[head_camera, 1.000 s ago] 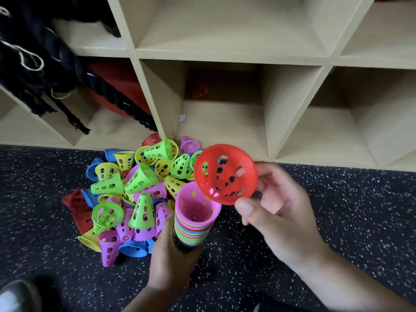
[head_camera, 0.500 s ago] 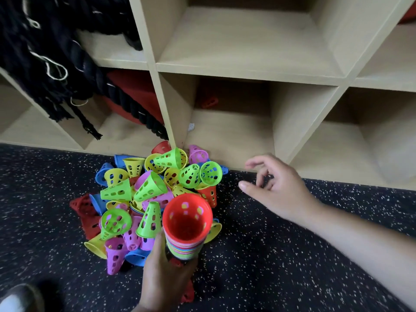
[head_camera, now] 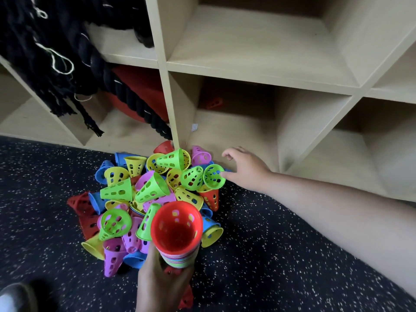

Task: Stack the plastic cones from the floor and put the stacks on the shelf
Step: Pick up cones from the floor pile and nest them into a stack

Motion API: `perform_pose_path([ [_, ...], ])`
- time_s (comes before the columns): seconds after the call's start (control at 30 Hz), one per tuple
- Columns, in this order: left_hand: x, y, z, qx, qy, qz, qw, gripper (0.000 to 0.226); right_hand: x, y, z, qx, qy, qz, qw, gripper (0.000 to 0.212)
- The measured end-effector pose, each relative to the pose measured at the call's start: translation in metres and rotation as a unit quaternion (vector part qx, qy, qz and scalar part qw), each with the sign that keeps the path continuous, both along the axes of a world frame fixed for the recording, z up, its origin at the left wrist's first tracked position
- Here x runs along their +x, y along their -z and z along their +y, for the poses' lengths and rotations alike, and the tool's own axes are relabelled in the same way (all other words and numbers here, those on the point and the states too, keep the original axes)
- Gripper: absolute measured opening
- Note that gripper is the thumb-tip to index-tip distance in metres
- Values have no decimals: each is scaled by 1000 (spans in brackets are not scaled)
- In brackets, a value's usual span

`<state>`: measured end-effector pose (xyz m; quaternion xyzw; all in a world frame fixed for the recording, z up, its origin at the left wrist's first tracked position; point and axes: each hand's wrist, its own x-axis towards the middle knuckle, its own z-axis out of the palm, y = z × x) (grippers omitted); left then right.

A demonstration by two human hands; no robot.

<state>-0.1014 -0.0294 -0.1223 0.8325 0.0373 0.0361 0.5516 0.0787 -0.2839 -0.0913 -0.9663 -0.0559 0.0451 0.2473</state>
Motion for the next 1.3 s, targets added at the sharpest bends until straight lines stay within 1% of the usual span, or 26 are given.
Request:
perform_pose_path([
  [0.07, -1, 3, 0, 1, 11, 11, 1000, 72, -1, 18, 7, -20, 31, 21, 999, 48],
  [0.13, -2, 5, 0, -1, 13, 18, 1000, 72, -2, 33, 12, -28, 59, 28, 997, 42],
  [0.27, -2, 4, -4, 13, 29, 21, 999, 69, -2, 46, 20, 27, 153, 40, 987, 16],
  [0.37, 0, 3, -10, -3, 29, 21, 999, 69, -1, 37, 25, 71, 200, 28, 977, 6],
  [0.43, 2, 4, -12, -1, 28, 23, 999, 68, -5, 22, 23, 105, 212, 8, 972, 6],
  [0.5, 4, 8, -12, 6, 30, 22, 999, 68, -17, -2, 17, 140, 197, -16, 970, 11],
  [0.57, 5, 8, -12, 15, 26, 19, 999, 65, -39, -37, 8, 180, 171, -42, 968, 22],
  [0.63, 7, 8, -15, 22, 32, 16, 999, 63, -67, -83, 4, 224, 169, -70, 957, 29],
  [0.67, 7, 7, -18, 21, 35, 18, 999, 63, -81, -104, 2, 260, 179, -80, 945, 30],
  [0.73, 5, 8, -23, 26, 41, 21, 999, 64, -107, -137, -2, 364, 194, -84, 907, 30],
  [0.77, 4, 8, -26, 31, 44, 21, 998, 66, -119, -149, -2, 394, 189, -85, 895, 30],
  [0.8, 3, 8, -28, 36, 48, 20, 998, 67, -129, -157, -1, 399, 176, -87, 895, 29],
  [0.9, -1, 9, -34, 44, 72, 17, 996, 63, -146, -161, 7, 358, 143, -79, 919, 33],
  [0.93, -3, 9, -35, 47, 78, 15, 996, 63, -148, -160, 11, 340, 132, -65, 929, 33],
  [1.03, -6, 7, -38, 53, 84, 4, 995, 64, -153, -151, 23, 274, 62, 4, 960, 23],
  [1.07, -7, 6, -38, 57, 84, 2, 995, 65, -155, -148, 23, 253, 48, 15, 966, 24],
  [1.13, -7, 4, -37, 63, 84, -5, 994, 70, -155, -141, 20, 257, 52, 5, 965, 26],
  [1.23, -8, 4, -31, 57, 69, 2, 996, 71, -149, -132, 11, 328, 120, 11, 937, 18],
  [1.27, -9, 6, -28, 56, 60, 8, 997, 68, -146, -122, 7, 326, 148, 18, 933, 18],
  [1.3, -9, 8, -25, 56, 49, 17, 997, 64, -142, -110, 1, 305, 170, 28, 937, 19],
])
